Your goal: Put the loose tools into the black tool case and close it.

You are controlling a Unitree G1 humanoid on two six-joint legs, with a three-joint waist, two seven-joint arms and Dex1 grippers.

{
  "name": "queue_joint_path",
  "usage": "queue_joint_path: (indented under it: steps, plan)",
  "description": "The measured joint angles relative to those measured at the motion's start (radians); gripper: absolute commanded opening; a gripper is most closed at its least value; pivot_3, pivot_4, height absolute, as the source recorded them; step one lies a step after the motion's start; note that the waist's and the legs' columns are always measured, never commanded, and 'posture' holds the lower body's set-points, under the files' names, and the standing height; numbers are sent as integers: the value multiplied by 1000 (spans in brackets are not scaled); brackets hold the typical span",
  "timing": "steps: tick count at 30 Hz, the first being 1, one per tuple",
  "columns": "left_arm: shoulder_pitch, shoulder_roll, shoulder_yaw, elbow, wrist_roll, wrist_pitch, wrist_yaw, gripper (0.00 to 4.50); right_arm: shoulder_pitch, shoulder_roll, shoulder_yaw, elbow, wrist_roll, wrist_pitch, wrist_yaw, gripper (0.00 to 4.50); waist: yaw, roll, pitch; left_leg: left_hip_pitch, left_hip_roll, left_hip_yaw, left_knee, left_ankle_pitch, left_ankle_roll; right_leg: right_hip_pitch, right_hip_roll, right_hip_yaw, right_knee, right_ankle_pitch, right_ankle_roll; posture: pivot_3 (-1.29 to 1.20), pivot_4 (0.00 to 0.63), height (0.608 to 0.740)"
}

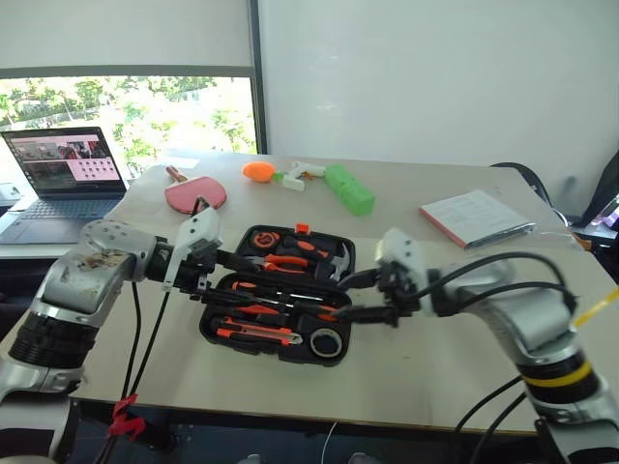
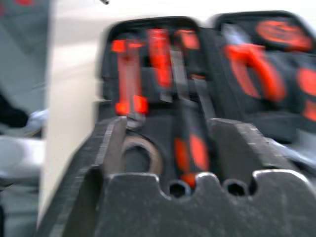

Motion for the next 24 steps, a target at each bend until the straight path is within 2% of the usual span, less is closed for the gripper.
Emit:
queue_joint_path:
  steps: [5,6,11,14,20,24]
  plan:
    - [58,5,8,245,128,-166,92,428,163,35,-58,12,-8,18,-133,245,-9,0,0,0,0,1,0,0,0,-1,0,0,1,1,-1,0,150,738]
    - [59,6,8,273,142,-184,101,123,177,44,-59,15,-10,17,-149,25,-9,0,0,0,0,0,0,0,0,-1,0,0,1,1,-1,0,150,738]
    - [45,-4,2,420,244,-306,160,40,215,88,-52,51,-46,-18,-237,0,-4,0,0,0,0,1,1,0,0,-1,0,0,1,1,0,0,150,738]
    - [27,-29,-12,465,287,-322,194,40,217,95,-9,72,-75,-46,-252,0,0,0,0,-1,0,1,1,0,0,-1,0,0,1,1,0,0,150,738]
    - [25,-99,-28,426,292,-304,200,40,180,132,70,124,-109,-89,-260,0,-4,0,0,-1,0,0,1,0,0,-1,0,0,1,1,0,0,150,738]
    - [86,-101,-17,327,283,-246,189,40,171,133,103,146,-141,-119,-251,0,-3,0,0,-1,0,0,0,0,0,-1,-1,0,1,1,0,0,150,738]
